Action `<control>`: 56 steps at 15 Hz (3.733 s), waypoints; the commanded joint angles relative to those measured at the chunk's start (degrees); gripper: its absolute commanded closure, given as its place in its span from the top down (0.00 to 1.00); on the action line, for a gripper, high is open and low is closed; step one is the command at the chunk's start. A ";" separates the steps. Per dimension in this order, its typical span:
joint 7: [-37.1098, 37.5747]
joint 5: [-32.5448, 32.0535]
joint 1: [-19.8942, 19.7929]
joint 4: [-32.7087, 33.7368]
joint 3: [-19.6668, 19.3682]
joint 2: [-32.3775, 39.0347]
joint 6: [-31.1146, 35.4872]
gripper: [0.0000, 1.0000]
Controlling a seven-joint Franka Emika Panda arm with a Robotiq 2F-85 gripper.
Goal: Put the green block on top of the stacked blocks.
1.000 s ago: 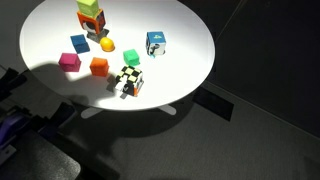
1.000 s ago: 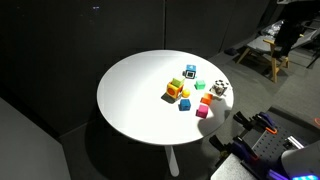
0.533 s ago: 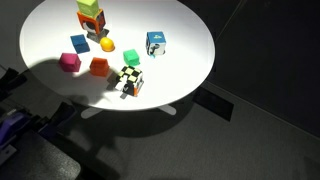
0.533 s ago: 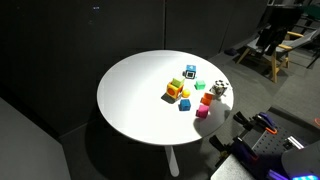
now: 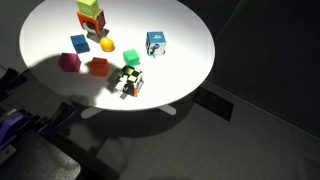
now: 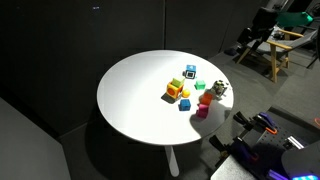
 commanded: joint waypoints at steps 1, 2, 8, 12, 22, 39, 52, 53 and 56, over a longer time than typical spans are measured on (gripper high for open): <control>4.44 -2.88 -2.12 1.32 2.35 3.77 5.57 1.00; 5.31 -3.86 -2.48 1.52 2.70 4.69 6.89 1.00; 5.28 -6.74 -3.17 3.72 2.46 10.39 10.60 1.00; 3.25 -6.27 -2.83 5.36 1.98 13.50 10.65 1.00; 3.56 -5.73 -2.54 5.61 2.03 14.83 10.48 1.00; 4.39 -4.69 -1.10 12.64 2.68 32.10 19.48 1.00; 6.84 5.00 -1.06 25.89 4.67 48.79 19.67 1.00; 7.06 5.51 -1.07 26.72 4.79 49.58 19.31 1.00; 8.48 6.19 -0.65 28.95 4.75 52.22 18.56 1.00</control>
